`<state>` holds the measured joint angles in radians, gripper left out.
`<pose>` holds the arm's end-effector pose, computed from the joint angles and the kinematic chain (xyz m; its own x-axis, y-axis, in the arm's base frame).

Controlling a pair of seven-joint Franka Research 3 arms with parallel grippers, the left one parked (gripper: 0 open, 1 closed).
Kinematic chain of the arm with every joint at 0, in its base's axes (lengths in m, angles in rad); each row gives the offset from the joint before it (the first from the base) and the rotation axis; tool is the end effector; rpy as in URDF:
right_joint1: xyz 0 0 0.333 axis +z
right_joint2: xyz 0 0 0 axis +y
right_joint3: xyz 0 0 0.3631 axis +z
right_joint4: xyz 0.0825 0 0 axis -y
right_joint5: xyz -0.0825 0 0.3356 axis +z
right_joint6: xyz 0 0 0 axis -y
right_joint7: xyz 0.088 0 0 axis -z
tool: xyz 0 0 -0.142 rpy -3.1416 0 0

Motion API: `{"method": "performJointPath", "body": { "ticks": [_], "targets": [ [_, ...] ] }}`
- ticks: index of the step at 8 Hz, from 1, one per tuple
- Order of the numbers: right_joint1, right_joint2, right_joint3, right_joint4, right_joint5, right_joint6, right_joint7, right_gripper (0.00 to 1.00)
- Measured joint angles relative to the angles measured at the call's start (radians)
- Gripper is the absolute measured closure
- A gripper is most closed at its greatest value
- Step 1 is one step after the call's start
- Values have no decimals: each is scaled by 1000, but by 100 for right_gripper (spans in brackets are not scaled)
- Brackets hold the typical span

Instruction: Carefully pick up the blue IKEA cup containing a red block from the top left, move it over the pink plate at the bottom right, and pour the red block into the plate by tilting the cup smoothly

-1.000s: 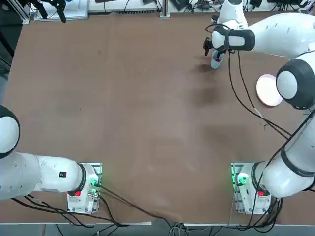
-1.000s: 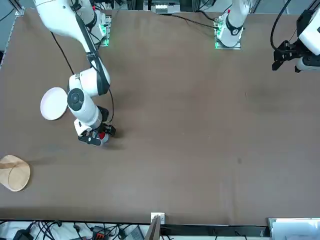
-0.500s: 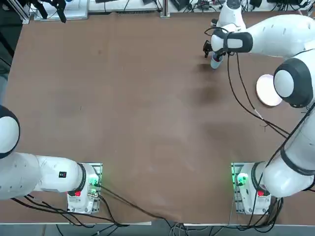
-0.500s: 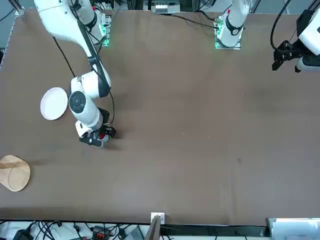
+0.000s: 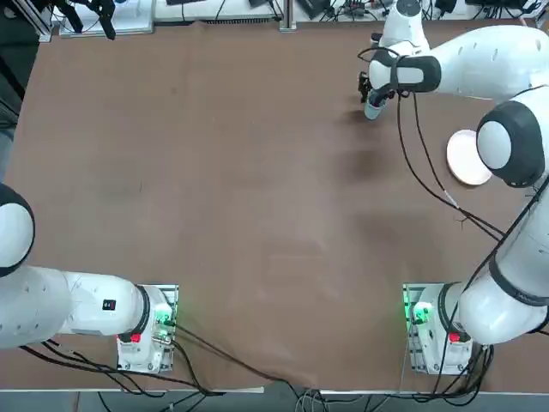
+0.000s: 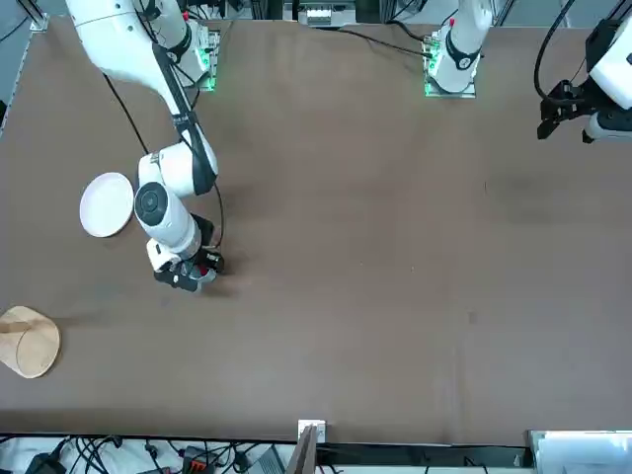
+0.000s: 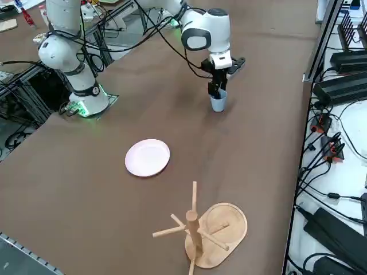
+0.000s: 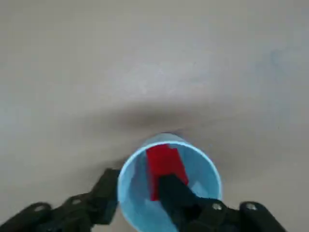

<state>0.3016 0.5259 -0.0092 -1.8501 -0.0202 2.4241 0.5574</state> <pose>0.6132 0.1846 0.2832 0.9679 -0.2461 0.0505 -0.2459 -0.9692 -0.0095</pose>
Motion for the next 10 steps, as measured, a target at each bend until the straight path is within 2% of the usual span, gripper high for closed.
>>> {"method": "performJointPath", "body": {
  "ticks": [2, 3, 8, 10],
  "targets": [
    [0, 1, 0, -1, 0, -1, 36, 75],
    [-1, 0, -3, 0, -4, -4, 44, 95],
    [-4, -9, -5, 1, -5, -20, 51, 96],
    [-12, -23, -6, 24, -5, -108, 27, 96]
  ]
}}
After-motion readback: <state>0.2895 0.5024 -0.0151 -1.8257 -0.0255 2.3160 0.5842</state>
